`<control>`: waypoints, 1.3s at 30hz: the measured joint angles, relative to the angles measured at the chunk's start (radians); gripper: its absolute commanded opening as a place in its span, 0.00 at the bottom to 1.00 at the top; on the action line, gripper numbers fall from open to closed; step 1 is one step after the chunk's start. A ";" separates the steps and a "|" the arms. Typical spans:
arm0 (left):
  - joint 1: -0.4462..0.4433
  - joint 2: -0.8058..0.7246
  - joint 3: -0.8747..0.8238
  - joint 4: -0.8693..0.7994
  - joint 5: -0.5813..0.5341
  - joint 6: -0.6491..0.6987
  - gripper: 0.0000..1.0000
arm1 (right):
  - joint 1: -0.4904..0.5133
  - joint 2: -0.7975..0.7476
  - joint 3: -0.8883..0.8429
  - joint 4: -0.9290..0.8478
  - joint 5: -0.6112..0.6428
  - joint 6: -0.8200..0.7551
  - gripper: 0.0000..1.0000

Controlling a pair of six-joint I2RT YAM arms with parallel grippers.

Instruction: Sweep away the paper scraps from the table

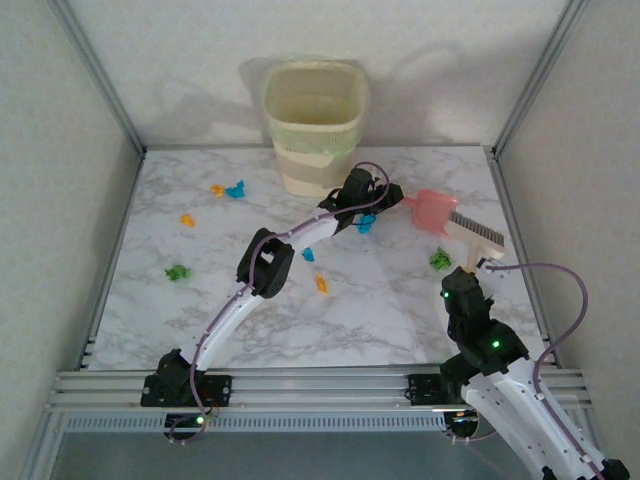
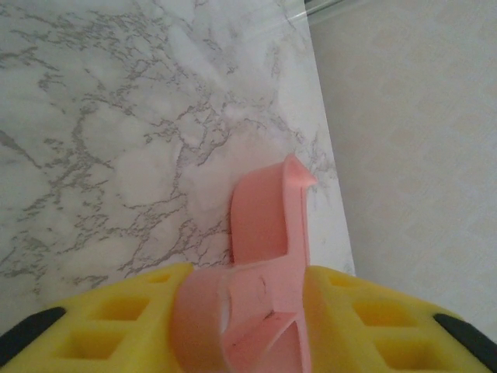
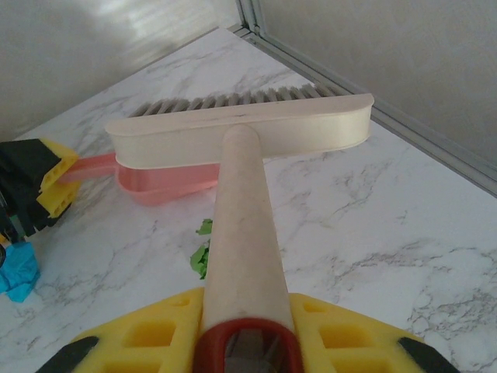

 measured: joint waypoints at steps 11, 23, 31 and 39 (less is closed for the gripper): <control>0.000 0.000 0.007 0.034 -0.006 -0.024 0.11 | 0.000 0.000 -0.003 0.002 -0.003 -0.011 0.00; -0.029 -0.069 0.007 -0.042 -0.060 -0.023 0.00 | 0.000 0.000 -0.004 0.002 -0.002 -0.011 0.00; -0.065 -0.264 -0.074 -0.108 -0.121 -0.020 0.00 | 0.000 -0.035 -0.004 -0.003 -0.002 -0.011 0.00; -0.090 -0.550 -0.372 -0.125 -0.206 0.007 0.00 | 0.000 -0.177 -0.004 -0.016 -0.006 -0.019 0.00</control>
